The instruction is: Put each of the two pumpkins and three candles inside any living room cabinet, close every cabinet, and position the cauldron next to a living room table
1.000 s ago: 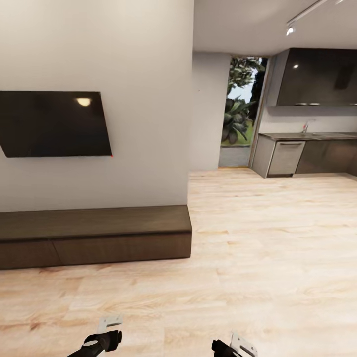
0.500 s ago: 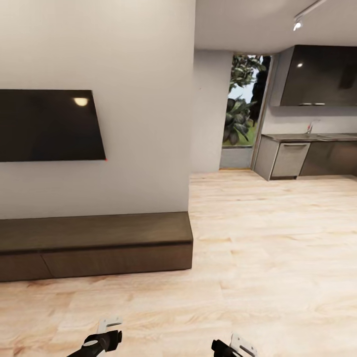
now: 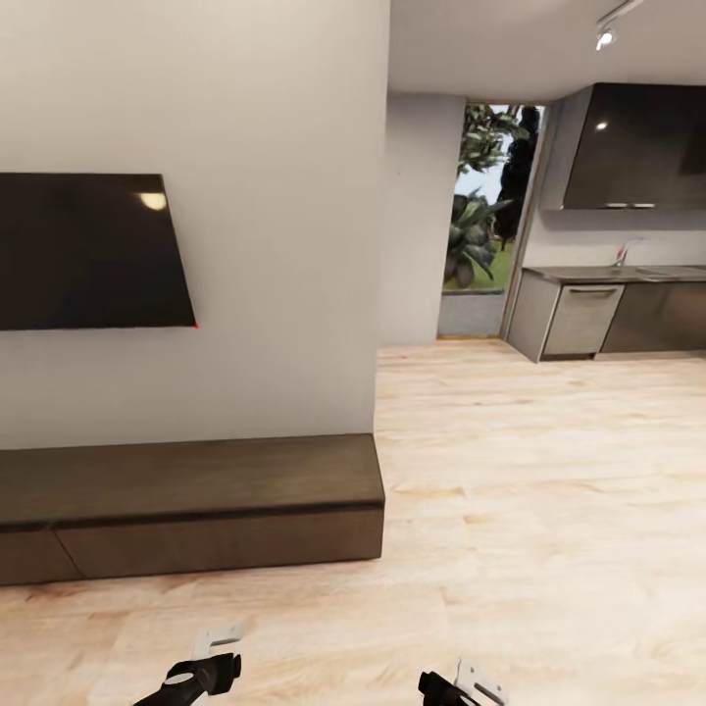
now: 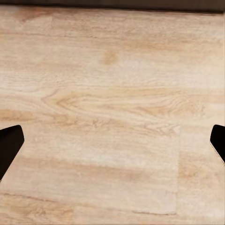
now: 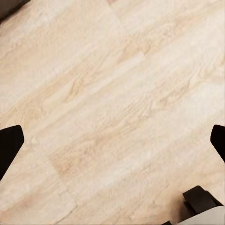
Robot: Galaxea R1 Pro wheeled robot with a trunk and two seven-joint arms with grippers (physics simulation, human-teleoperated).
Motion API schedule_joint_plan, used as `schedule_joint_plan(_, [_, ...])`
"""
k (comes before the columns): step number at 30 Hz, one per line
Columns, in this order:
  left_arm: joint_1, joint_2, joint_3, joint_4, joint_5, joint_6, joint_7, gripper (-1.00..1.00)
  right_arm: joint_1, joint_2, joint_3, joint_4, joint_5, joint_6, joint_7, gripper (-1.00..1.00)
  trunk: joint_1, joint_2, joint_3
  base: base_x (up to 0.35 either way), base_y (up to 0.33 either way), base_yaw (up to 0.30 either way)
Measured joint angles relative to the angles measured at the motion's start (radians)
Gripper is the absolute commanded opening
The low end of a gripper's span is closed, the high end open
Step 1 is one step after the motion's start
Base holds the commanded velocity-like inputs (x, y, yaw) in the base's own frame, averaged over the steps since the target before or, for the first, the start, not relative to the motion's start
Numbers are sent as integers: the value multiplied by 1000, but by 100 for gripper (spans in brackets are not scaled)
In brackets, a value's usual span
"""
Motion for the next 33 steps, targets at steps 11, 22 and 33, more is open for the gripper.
schedule_joint_plan(11, [0, 0, 0, 0, -1, 0, 0, 100, 0, 0, 0, 0, 0, 0, -1, 100, 0, 0, 0, 315, 0, 0])
schedule_joint_plan(22, [1, 0, 0, 0, 0, 0, 0, 100, 0, 0, 0, 0, 0, 0, -1, 100, 0, 0, 0, 258, 0, 100])
schedule_joint_plan(33, [2, 0, 0, 0, 0, -12, 0, 100, 0, 2, 0, 0, 1, 0, -1, 100, 0, 0, 0, 152, 0, 281])
